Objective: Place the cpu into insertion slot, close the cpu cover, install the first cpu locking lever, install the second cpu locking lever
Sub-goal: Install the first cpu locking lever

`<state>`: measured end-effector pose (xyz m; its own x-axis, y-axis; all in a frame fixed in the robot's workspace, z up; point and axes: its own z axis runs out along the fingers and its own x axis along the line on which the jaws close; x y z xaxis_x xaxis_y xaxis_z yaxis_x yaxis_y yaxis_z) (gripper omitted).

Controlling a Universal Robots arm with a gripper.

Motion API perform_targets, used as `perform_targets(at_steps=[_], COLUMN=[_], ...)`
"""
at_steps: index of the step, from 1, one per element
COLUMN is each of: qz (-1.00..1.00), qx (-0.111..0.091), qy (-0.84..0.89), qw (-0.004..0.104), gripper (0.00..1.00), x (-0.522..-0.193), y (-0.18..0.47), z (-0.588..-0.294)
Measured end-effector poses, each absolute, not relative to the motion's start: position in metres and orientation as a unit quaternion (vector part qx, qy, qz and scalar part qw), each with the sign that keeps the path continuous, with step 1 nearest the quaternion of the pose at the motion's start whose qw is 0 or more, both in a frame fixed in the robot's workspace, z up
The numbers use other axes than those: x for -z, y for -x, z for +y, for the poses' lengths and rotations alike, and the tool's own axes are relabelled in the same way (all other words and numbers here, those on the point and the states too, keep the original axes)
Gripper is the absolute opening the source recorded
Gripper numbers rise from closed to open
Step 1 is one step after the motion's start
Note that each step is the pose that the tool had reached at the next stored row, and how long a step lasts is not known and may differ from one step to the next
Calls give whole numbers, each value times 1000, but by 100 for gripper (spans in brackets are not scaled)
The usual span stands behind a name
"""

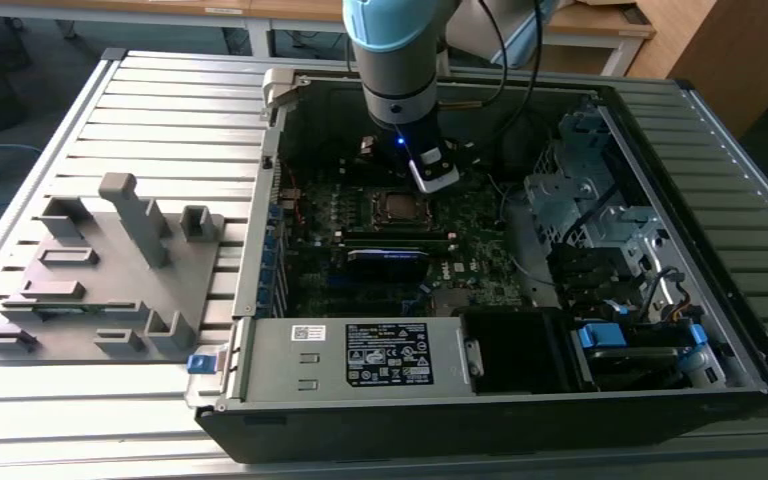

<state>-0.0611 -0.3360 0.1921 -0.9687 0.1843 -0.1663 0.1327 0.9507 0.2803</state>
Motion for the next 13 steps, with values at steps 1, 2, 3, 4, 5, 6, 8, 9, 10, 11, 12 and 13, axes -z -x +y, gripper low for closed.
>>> perform_targets(at_steps=[1, 2, 3, 4, 5, 6, 8, 9, 10, 11, 12, 13], qz=[983, 983, 983, 983, 983, 983, 983, 983, 983, 983, 983, 983], qx=[-135, -135, -135, -134, -135, -135, -135, -135, -135, -135, -135, -135], qy=[-81, -81, -81, -81, -81, -81, -81, -81, -81, -81, -81, -82], qw=[96, 96, 96, 96, 96, 96, 96, 96, 96, 96, 96, 96], gripper=[10, 10, 10, 10, 10, 10, 10, 10, 10, 10, 10, 10], x=[-192, -192, -192, -193, -193, -194, -196, -197, -197, -198, -198, -198], y=[61, 61, 61, 61, 61, 61, 61, 61, 61, 61, 61, 62], z=[-336, -336, -336, -336, -336, -336, -336, -336, -336, -336, -335, -335])
